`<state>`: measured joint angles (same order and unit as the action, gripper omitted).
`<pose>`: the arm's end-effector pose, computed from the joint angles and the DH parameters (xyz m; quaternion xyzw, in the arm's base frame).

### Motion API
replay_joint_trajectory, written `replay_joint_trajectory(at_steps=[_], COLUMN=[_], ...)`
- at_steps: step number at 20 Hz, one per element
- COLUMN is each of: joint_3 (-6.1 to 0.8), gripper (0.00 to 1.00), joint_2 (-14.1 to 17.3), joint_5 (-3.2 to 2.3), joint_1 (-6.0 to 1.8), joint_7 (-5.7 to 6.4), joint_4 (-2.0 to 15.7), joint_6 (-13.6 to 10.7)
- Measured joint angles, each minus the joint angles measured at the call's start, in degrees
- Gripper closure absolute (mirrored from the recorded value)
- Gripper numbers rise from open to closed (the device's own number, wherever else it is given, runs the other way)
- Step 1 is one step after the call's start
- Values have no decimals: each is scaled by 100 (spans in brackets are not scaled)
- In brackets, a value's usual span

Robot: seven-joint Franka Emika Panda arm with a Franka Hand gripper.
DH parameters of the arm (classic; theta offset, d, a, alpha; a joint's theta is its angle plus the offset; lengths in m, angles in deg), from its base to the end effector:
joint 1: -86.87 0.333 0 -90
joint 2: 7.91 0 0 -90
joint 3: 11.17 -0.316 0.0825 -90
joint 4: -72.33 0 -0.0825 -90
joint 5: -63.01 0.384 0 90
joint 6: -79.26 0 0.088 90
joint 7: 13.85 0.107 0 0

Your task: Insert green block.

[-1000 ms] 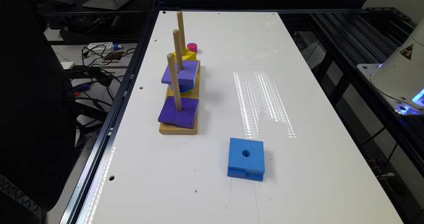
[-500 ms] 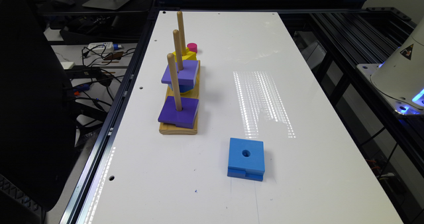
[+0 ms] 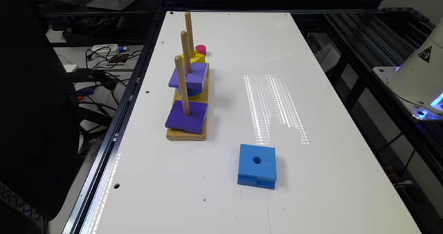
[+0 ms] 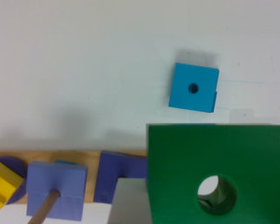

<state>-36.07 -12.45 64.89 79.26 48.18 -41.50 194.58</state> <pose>0.5202 0.1692 0.5042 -0.9213 0.3857 -0.0387 0.0301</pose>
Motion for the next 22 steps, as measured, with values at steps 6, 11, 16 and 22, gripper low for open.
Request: replay_joint_trajectory(at_steps=[6, 11, 16, 22], joint_3=[0, 0, 1, 5], gripper=[100, 100, 100, 100], joint_2=[87, 254, 474, 742], joint_5=[-11, -65, -158, -282], joint_1=[-41, -72, -117, -166], joint_7=[-21, -25, -29, -30], joint_4=[-88, -122, -125, -126], joint_6=[181, 379, 584, 829])
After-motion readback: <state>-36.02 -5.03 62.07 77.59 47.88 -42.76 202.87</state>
